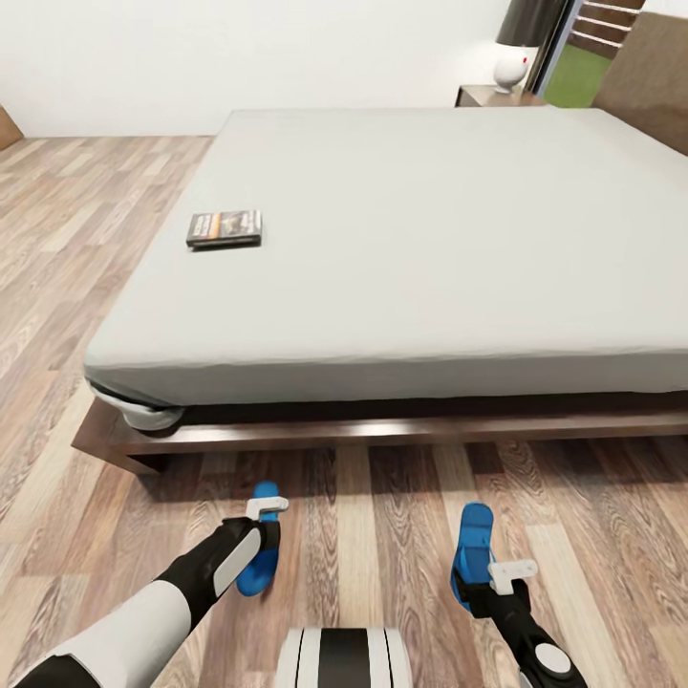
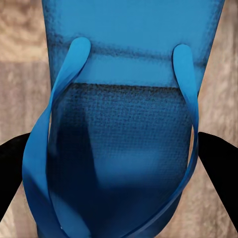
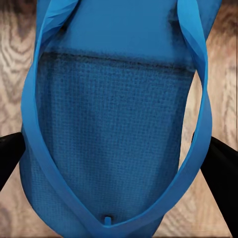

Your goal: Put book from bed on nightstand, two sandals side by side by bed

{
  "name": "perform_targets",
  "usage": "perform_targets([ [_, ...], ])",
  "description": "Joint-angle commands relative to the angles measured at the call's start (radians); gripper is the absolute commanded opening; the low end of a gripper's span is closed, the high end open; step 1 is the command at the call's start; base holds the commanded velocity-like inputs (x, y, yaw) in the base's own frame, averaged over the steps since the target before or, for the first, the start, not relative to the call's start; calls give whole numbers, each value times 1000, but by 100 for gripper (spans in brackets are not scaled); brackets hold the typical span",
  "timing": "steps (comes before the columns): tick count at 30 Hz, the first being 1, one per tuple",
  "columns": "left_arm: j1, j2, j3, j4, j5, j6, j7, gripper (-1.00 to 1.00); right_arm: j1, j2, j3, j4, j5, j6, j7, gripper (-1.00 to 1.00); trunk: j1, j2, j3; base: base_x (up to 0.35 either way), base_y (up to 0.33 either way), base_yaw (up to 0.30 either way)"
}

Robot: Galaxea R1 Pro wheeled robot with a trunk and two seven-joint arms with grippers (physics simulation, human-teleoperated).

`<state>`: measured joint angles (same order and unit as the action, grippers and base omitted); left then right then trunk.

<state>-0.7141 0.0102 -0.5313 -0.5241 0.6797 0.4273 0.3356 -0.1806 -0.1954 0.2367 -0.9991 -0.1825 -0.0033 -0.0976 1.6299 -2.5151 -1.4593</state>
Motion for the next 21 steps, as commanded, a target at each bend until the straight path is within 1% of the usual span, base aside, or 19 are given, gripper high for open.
perform_targets([
  [1, -1, 1, -7, -3, 9, 2, 10, -100, 1, -4, 6, -3, -10, -3, -8, -100, 0, -1, -5, 0, 0, 0],
  [5, -1, 2, -7, -6, 9, 1, 10, -100, 5, -11, 6, -8, -11, -14, -8, -100, 2, -1, -20, 0, 0, 0],
  [8, -1, 2, -7, -6, 9, 1, 10, -100, 5, -13, 6, -10, -11, -17, -8, -100, 2, -1, -20, 0, 0, 0],
  [9, -1, 2, -7, -7, 9, 1, 10, -100, 7, -13, 6, -12, -12, -17, -8, -100, 2, -2, -24, 0, 0, 0],
  [12, -1, 2, -7, -7, 9, 1, 10, -100, 35, -15, 5, -55, -12, -18, -9, -100, 4, -2, -36, 0, 0, 0],
  [17, -1, 3, -7, -9, 9, -1, 10, -100, 48, -17, 4, -73, -12, -18, -10, -100, 6, -4, -55, 0, 0, 0],
  [21, -1, 3, -7, -9, 9, -30, 5, -100, 50, -18, 4, -75, -12, -18, -10, -100, 8, -5, -70, 0, 0, 0],
])
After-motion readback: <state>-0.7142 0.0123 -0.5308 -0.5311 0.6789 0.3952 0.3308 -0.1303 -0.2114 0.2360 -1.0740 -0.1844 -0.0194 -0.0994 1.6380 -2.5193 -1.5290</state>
